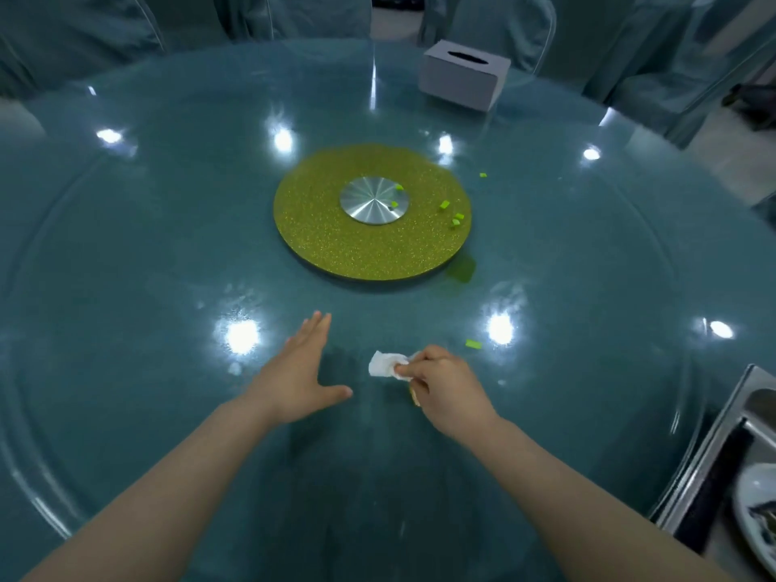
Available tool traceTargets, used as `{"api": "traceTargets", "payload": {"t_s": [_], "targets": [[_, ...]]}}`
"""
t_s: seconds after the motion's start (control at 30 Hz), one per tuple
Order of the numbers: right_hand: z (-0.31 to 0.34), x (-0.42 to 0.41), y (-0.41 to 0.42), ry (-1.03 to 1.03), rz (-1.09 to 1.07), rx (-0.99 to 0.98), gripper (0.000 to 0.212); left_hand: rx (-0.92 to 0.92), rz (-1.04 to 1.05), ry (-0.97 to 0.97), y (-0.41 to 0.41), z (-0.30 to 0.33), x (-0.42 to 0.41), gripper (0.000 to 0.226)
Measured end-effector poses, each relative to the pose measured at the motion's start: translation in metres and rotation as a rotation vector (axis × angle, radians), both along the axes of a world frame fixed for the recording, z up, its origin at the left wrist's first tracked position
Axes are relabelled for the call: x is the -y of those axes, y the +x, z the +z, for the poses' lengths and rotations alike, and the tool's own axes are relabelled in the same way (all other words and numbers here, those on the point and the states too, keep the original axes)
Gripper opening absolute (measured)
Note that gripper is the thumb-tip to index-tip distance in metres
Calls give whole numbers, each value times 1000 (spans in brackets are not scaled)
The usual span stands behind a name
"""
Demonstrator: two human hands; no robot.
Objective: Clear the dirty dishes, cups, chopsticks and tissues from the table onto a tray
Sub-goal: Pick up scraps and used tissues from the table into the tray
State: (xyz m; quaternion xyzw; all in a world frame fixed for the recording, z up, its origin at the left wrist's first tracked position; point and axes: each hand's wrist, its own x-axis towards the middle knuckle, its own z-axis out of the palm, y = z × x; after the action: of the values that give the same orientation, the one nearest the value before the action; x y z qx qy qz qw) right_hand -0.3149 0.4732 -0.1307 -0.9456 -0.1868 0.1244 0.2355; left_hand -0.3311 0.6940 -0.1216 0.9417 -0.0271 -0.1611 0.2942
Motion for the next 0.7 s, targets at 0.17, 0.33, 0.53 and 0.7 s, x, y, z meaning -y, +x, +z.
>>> {"api": "traceTargets", "payload": {"t_s": [0.17, 0.33, 0.53, 0.7], "targets": [[10, 16, 2, 184, -249, 122, 33, -10, -23, 10, -6, -12, 11, 112], [2, 22, 9, 20, -249, 134, 30, -44, -88, 165, 0, -16, 3, 111], [-4, 6, 6, -76, -34, 118, 36, -73, -109, 214, 9, -15, -29, 103], [-5, -7, 4, 188, -138, 10, 30, -32, -47, 191, 12, -19, -51, 85]]}}
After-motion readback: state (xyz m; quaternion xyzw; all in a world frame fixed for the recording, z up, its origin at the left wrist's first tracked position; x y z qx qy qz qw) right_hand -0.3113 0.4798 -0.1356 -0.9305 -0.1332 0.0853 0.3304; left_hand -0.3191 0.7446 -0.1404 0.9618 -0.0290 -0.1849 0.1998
